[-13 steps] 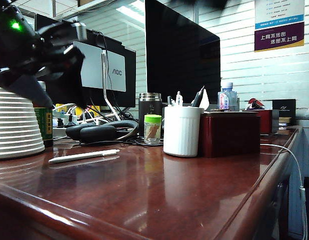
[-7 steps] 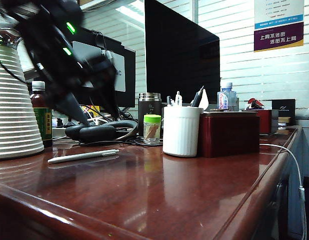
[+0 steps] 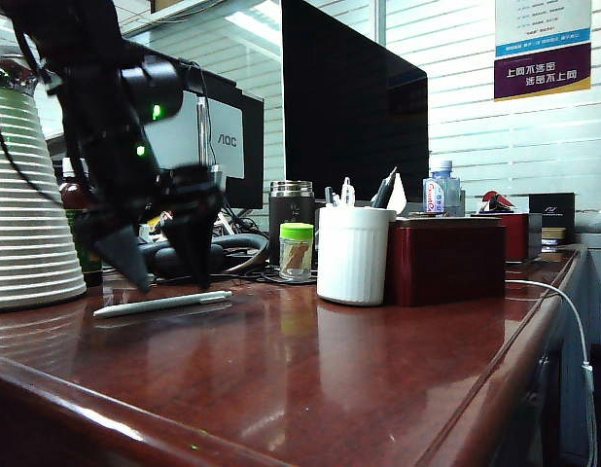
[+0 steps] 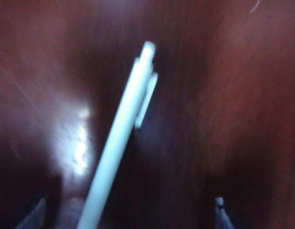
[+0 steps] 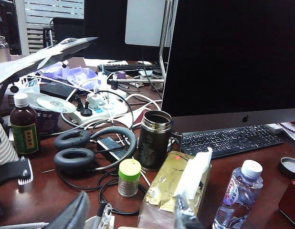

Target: Pick up all the pens on the desk and put them into the pen holder one by one.

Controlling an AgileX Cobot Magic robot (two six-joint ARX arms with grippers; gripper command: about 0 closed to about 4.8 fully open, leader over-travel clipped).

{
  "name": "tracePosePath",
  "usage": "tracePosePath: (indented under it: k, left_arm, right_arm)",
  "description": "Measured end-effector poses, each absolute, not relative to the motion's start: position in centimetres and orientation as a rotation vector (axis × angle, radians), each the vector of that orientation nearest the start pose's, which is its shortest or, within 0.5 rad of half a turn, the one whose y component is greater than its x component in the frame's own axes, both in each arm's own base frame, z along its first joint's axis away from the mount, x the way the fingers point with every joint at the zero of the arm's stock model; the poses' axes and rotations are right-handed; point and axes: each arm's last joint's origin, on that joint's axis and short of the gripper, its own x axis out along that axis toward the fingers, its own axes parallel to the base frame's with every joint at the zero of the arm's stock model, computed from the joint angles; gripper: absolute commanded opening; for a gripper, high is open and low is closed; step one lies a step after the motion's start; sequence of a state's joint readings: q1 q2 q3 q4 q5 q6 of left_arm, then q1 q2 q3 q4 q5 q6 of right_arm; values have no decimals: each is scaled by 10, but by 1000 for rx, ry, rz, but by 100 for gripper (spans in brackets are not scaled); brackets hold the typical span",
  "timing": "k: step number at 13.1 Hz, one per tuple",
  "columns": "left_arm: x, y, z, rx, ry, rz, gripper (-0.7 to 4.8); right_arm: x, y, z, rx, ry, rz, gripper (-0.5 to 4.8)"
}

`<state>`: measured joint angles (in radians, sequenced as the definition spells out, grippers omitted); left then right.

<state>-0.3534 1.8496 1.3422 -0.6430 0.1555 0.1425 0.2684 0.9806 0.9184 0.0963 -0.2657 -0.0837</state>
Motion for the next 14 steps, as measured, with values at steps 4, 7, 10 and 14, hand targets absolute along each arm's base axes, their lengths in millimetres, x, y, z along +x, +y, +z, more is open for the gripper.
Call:
tracePosePath:
  k: [4, 7, 10, 14]
  left_arm:
    - [356, -134, 193, 237, 1133, -531, 260]
    - [356, -134, 191, 238, 1141, -530, -6]
    - [357, -134, 192, 235, 1133, -530, -6]
    - [355, -144, 273, -126, 710, -753, -6]
  right_arm:
    - [206, 65, 371, -82, -60, 533, 235]
    - [206, 65, 371, -81, -59, 533, 235]
    - [206, 65, 371, -82, -59, 533, 235]
    - [206, 65, 371, -86, -54, 532, 207]
